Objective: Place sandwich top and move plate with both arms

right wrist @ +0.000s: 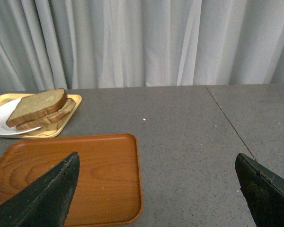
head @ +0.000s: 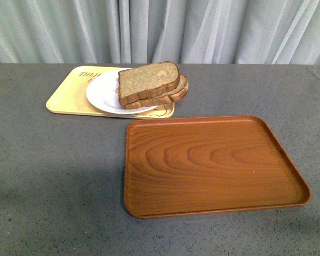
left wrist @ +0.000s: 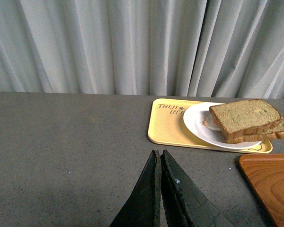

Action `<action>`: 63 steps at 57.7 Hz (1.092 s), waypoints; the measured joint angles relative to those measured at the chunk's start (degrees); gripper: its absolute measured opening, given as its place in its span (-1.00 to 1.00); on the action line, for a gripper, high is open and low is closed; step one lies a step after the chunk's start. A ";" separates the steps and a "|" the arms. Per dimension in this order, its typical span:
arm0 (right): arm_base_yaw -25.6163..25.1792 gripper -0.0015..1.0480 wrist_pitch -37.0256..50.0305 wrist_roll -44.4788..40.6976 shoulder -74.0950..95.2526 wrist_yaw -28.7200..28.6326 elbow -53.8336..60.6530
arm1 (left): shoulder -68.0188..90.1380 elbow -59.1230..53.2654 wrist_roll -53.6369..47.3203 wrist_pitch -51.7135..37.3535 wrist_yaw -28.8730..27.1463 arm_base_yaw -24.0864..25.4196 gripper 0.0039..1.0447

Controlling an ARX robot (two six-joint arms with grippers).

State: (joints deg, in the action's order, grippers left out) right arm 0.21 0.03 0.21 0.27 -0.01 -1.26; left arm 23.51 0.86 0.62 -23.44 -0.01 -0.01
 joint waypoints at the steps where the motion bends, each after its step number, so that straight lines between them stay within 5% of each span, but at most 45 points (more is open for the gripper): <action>1: 0.00 0.82 0.00 0.00 0.00 0.00 0.00 | -0.57 0.00 0.00 0.55 0.00 0.00 -0.98; 41: 0.00 0.82 0.00 0.00 0.00 0.00 0.00 | -13.16 0.00 0.00 13.00 0.00 0.00 -0.98; 49: 0.00 0.82 0.00 0.00 0.00 0.02 0.00 | -21.70 0.00 -0.04 22.93 0.02 0.00 -0.98; 63: 0.00 0.82 -0.02 0.00 -0.02 0.00 0.00 | -22.58 0.00 0.00 23.45 0.00 0.02 -0.96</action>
State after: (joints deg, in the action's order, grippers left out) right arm 0.21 0.01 0.21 0.25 -0.01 -1.26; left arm 0.93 0.86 0.62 0.01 -0.01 0.01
